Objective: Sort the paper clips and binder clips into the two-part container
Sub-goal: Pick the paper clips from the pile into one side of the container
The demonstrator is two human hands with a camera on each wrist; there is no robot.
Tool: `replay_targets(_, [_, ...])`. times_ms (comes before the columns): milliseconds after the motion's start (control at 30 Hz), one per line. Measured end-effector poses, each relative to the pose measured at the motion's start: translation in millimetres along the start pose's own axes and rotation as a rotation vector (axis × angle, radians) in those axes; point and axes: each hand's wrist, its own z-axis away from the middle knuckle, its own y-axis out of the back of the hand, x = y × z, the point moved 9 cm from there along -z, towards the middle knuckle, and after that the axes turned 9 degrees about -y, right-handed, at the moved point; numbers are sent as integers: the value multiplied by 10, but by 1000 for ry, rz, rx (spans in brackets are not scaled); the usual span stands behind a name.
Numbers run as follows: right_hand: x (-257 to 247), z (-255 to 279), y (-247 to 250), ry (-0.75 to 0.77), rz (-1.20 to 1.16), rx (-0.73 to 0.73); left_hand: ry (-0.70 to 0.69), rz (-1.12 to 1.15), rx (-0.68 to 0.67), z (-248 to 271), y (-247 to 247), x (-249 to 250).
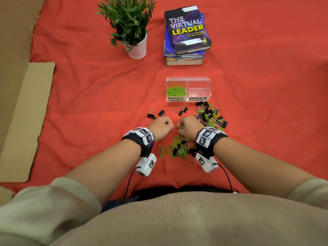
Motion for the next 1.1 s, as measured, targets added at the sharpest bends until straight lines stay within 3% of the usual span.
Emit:
replay_targets(200, [266, -45, 277, -146, -441, -115, -323, -607, -262, 97, -271, 238])
replay_targets(400, [174, -106, 631, -209, -922, -216, -394, -810, -319, 89, -413, 239])
replay_targets(533, [-21, -333, 942, -158, -807, -85, -462, -930, -313, 90, -419, 275])
replay_targets(700, [-421, -550, 1170, -73, -300, 129, -457, -882, -258, 117, -353, 236])
replay_targets(833, [-670, -642, 1079, -34, 51, 67, -420, -728, -192, 131, -200, 227])
replay_targets(933, [-665, -597, 1106, 39, 46, 165, -390, -655, -153, 89, -32, 331])
replay_targets(1100, [-326, -358, 1226, 57, -185, 309, -389, -555, -6, -126, 339, 690])
